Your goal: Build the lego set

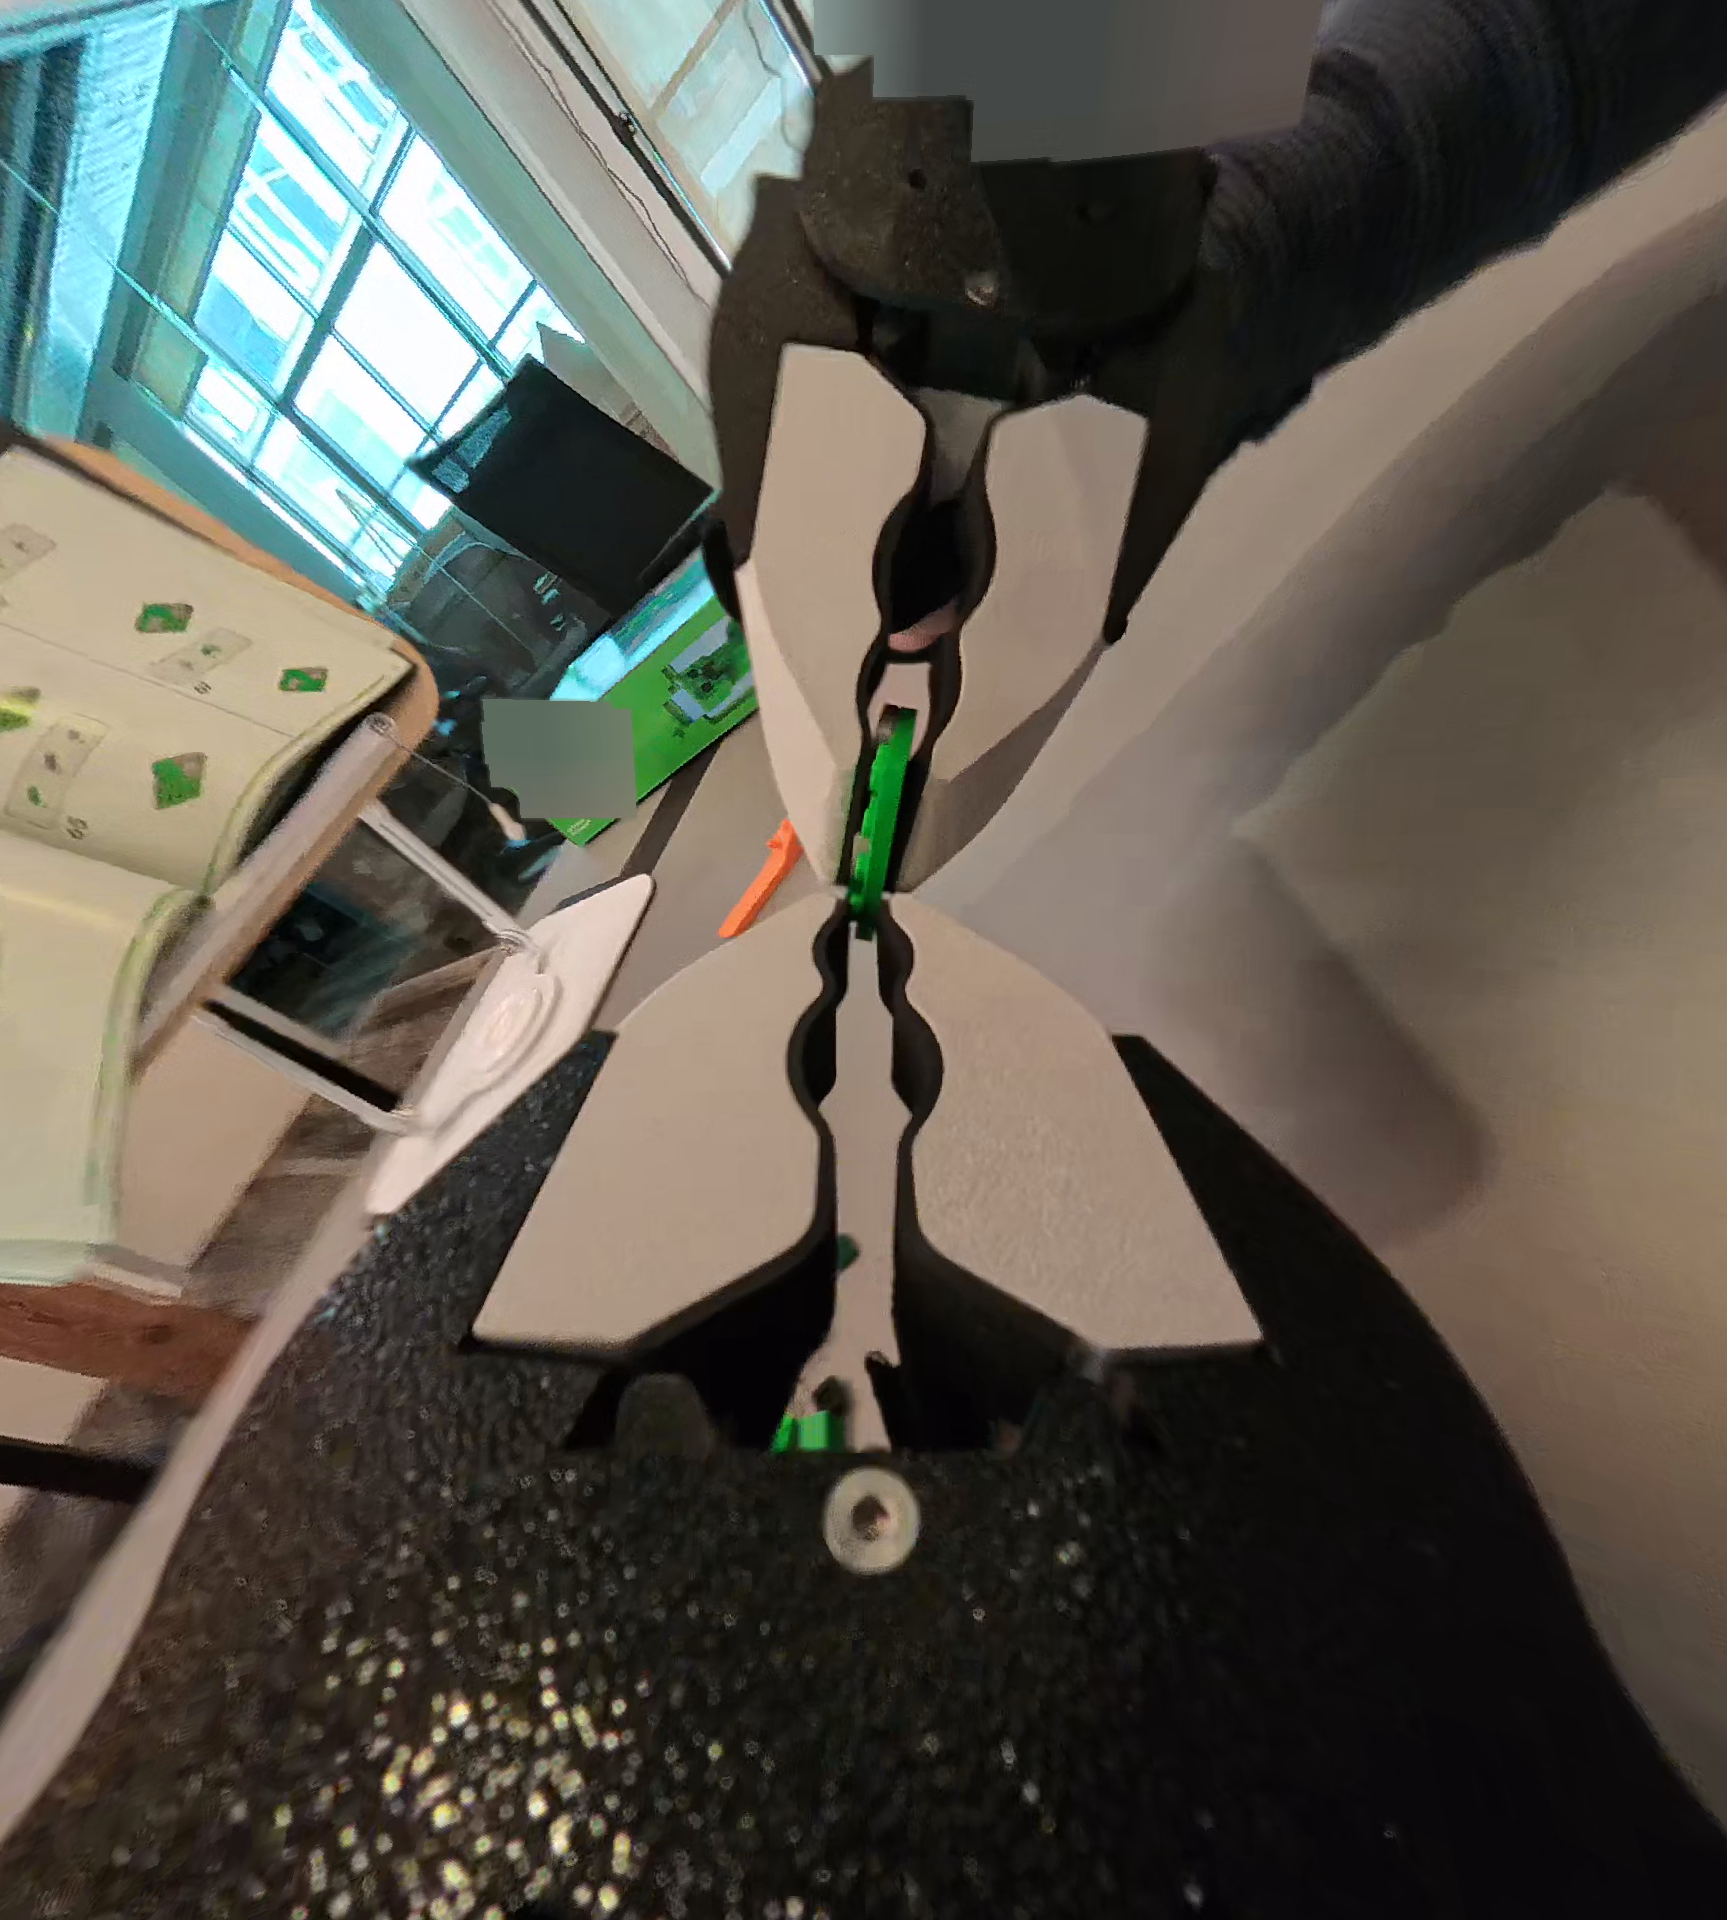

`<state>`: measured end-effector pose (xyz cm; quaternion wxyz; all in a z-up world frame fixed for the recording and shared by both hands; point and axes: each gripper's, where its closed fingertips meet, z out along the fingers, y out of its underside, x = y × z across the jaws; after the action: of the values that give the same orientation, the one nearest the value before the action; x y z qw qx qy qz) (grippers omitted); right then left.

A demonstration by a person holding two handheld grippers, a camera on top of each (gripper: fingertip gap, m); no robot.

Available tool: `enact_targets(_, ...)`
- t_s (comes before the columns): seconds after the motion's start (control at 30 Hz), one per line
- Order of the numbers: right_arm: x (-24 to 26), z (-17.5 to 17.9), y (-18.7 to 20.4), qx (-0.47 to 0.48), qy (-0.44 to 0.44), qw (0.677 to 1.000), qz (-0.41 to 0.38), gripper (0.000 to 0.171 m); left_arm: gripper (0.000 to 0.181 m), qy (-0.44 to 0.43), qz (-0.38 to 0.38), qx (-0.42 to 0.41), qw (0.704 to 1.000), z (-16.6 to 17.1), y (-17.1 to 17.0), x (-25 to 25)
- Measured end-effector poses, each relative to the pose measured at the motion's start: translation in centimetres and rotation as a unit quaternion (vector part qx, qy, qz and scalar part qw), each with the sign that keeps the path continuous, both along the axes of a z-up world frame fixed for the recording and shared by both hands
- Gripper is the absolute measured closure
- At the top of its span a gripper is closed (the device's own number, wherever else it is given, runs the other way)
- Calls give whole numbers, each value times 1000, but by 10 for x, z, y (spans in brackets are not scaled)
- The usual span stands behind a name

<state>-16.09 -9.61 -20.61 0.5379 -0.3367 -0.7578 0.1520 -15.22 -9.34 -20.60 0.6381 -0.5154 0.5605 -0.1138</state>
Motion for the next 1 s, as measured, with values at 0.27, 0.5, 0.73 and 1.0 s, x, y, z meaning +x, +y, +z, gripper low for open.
enact_targets(0.27, -1, 16, 22, 232, 68, 968, -64, 165, 118, -189, -43, -232, 953, 15, 11, -4)
enact_targets(0.5, -9, 11, 24, 334, 51, 938, -71, 165, 132, -189, -55, -286, 938, 7, 10, 6)
enact_targets(0.73, -13, 13, 26, 334, 76, 936, -86, 158, 147, -183, -46, -267, 945, 7, 12, 2)
enact_targets(1.0, 14, -11, 55, 105, 50, 984, -135, 141, 147, -143, 63, -226, 962, -9, 40, -47)
